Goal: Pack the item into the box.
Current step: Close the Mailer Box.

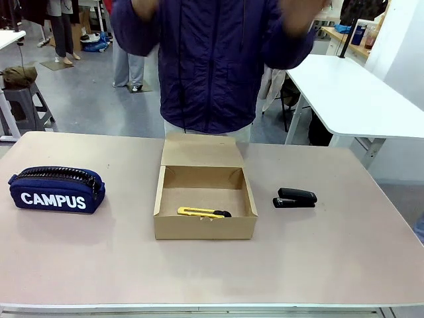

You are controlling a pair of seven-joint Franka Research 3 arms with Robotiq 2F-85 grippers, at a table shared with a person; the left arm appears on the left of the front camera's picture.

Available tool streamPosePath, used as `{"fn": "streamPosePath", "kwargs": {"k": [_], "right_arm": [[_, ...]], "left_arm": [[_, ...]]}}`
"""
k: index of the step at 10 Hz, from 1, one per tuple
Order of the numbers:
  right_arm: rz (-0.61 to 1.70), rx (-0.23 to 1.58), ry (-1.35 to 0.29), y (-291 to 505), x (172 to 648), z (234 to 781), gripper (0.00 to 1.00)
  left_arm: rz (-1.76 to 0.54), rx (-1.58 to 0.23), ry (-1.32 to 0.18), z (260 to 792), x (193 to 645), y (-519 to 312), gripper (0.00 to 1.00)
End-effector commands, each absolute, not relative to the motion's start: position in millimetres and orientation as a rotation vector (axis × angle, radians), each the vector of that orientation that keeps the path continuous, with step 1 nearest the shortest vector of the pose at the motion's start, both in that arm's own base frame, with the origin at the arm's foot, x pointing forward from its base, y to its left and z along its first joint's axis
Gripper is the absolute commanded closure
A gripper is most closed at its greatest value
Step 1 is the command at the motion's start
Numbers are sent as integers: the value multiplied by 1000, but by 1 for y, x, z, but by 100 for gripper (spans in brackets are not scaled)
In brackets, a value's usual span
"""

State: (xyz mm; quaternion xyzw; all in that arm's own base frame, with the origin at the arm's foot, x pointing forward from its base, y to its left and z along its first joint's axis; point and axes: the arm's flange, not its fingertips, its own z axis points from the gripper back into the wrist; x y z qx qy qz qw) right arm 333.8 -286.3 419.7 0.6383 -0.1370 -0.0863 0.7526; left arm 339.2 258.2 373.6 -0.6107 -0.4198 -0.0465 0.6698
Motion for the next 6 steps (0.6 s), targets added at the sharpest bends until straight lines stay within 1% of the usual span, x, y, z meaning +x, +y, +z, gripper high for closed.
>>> {"fn": "streamPosePath", "kwargs": {"k": [1,6], "right_arm": [[-181,1406,-297,-285,333,421,0],[-181,1406,-297,-285,333,421,0]], "left_arm": [[-121,-1366,-947,373,339,259,0],[-121,-1366,-947,373,339,259,0]]}}
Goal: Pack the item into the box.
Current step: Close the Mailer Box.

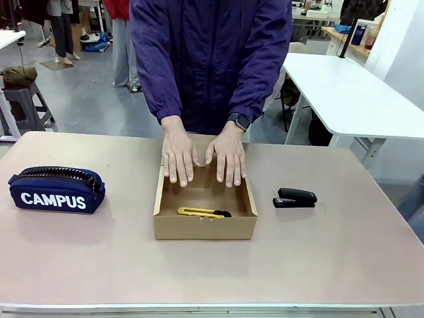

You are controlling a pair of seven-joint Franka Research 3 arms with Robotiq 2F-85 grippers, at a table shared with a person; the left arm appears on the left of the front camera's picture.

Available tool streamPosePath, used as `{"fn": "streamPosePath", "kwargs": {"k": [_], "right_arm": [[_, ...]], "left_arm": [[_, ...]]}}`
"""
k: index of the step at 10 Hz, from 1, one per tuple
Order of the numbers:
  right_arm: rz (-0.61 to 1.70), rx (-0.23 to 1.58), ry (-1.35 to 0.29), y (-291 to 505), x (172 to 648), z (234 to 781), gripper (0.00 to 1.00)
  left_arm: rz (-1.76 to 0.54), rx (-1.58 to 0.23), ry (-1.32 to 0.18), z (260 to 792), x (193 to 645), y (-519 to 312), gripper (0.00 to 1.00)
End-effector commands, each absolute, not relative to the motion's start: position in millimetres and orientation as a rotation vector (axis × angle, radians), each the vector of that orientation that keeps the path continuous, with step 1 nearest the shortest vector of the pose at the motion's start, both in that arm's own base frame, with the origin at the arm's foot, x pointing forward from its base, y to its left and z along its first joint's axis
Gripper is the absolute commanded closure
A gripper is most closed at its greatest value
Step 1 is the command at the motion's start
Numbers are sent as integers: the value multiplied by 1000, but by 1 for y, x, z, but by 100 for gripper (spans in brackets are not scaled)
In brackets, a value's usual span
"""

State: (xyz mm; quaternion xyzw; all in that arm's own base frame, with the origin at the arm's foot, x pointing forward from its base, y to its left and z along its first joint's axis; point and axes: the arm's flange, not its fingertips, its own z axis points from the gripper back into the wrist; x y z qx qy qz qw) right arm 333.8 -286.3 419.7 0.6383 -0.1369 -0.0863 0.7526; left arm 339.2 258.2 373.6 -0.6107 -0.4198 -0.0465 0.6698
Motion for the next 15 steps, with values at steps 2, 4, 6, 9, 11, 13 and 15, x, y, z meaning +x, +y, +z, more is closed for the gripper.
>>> {"fn": "streamPosePath", "kwargs": {"k": [2,4,6,9,11,13,15], "right_arm": [[-181,1406,-297,-285,333,421,0],[-181,1406,-297,-285,333,421,0],[-188,1394,-299,-286,334,420,0],[-154,1355,-278,-242,360,437,0],[-118,1313,-241,-202,378,451,0],[-85,1261,-206,-155,396,462,0],[-38,1226,-174,-112,415,464,0]], "left_arm": [[-121,-1366,-947,373,339,259,0],[-121,-1366,-947,373,339,259,0],[-105,-1376,-946,374,339,258,0],[-170,-1499,-958,400,355,213,0],[-286,-1571,-939,420,367,167,0],[-301,-1626,-962,442,380,130,0],[-312,-1608,-902,446,401,91,0]]}}
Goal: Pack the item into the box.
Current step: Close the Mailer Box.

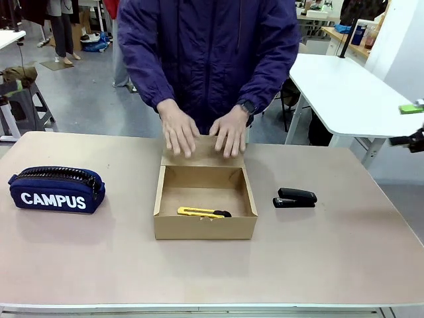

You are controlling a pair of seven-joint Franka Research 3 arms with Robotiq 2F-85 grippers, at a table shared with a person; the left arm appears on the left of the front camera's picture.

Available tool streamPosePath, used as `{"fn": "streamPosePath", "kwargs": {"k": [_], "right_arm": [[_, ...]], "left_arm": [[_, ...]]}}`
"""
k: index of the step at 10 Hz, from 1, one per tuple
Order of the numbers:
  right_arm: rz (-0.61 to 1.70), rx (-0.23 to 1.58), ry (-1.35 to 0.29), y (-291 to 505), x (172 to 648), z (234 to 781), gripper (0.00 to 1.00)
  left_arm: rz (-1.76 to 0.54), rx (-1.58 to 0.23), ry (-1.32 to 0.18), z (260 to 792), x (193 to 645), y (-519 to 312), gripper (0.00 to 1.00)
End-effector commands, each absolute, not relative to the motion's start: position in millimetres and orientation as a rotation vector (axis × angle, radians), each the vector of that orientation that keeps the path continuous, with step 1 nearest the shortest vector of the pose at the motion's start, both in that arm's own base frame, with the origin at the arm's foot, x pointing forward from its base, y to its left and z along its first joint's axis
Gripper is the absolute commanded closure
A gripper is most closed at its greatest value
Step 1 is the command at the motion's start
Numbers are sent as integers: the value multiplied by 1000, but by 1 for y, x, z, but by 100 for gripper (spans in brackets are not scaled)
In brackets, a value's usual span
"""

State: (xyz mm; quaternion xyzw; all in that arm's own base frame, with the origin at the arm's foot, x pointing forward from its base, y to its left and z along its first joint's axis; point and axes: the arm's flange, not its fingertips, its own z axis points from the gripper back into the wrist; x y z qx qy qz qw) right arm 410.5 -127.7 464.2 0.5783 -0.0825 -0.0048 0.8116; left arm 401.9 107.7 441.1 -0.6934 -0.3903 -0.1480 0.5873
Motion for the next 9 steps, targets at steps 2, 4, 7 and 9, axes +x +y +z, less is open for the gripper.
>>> {"fn": "streamPosePath", "kwargs": {"k": [2,4,7,9], "right_arm": [[15,1213,-116,-69,440,456,0],[48,1200,-49,-41,465,437,0],[54,1202,30,-8,491,407,0],[35,1174,51,5,509,386,0]], "left_arm": [[-348,-1545,-799,435,422,34,0],[-386,-1370,-651,428,434,-23,0],[-402,-1157,-507,426,460,-91,0],[-381,-1068,-434,407,487,-118,0]]}}
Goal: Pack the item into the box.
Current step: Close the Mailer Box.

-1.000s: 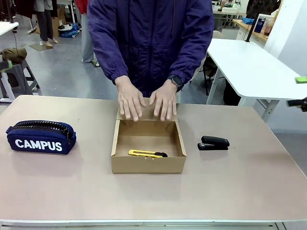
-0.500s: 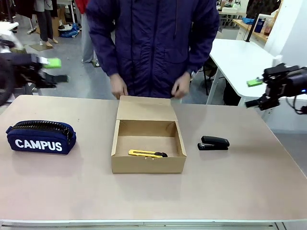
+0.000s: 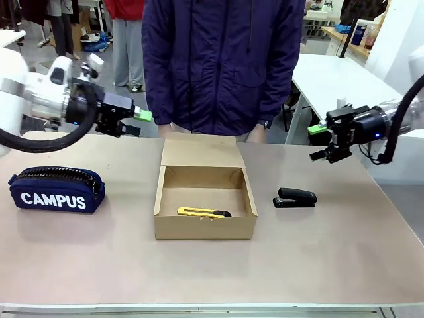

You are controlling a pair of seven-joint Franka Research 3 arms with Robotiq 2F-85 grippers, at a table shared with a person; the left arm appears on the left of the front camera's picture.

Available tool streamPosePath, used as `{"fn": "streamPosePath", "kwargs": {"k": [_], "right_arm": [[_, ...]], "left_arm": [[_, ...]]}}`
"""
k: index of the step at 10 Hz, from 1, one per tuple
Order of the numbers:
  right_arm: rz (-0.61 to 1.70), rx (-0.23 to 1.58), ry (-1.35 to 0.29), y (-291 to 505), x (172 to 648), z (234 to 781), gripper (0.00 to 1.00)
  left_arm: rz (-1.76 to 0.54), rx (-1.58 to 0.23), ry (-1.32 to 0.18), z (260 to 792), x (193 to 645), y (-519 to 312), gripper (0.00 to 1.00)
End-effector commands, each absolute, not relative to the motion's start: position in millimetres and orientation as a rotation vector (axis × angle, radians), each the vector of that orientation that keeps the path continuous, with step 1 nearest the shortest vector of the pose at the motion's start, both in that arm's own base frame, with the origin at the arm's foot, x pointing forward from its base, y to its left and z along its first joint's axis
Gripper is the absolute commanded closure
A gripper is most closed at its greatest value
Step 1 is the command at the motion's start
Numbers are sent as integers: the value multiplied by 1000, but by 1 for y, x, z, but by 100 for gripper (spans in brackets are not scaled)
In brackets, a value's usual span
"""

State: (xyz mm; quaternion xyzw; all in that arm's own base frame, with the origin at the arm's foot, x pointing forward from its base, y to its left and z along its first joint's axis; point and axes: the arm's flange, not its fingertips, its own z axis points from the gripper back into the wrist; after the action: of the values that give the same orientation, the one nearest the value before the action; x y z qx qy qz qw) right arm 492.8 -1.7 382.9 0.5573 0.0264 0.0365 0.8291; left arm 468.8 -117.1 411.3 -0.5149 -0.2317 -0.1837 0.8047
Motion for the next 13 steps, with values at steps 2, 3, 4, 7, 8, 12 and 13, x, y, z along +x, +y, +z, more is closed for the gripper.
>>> {"fn": "streamPosePath", "kwargs": {"k": [2,3,4,7,8,12,13], "right_arm": [[57,1198,37,7,513,383,0],[80,1211,27,8,513,384,0],[102,1183,1,5,510,388,0],[75,1185,53,3,509,376,0],[75,1185,53,3,509,376,0],[27,1136,3,58,550,368,0],[18,1145,7,72,558,364,0]], "left_arm": [[-351,-995,-379,386,496,-121,0],[-328,-1019,-385,381,497,-119,0],[-309,-1090,-381,382,496,-109,0],[-349,-1012,-399,374,493,-122,0],[-349,-1012,-399,374,493,-122,0],[-345,-994,-313,349,506,-134,0],[-319,-1008,-301,341,511,-131,0]]}}
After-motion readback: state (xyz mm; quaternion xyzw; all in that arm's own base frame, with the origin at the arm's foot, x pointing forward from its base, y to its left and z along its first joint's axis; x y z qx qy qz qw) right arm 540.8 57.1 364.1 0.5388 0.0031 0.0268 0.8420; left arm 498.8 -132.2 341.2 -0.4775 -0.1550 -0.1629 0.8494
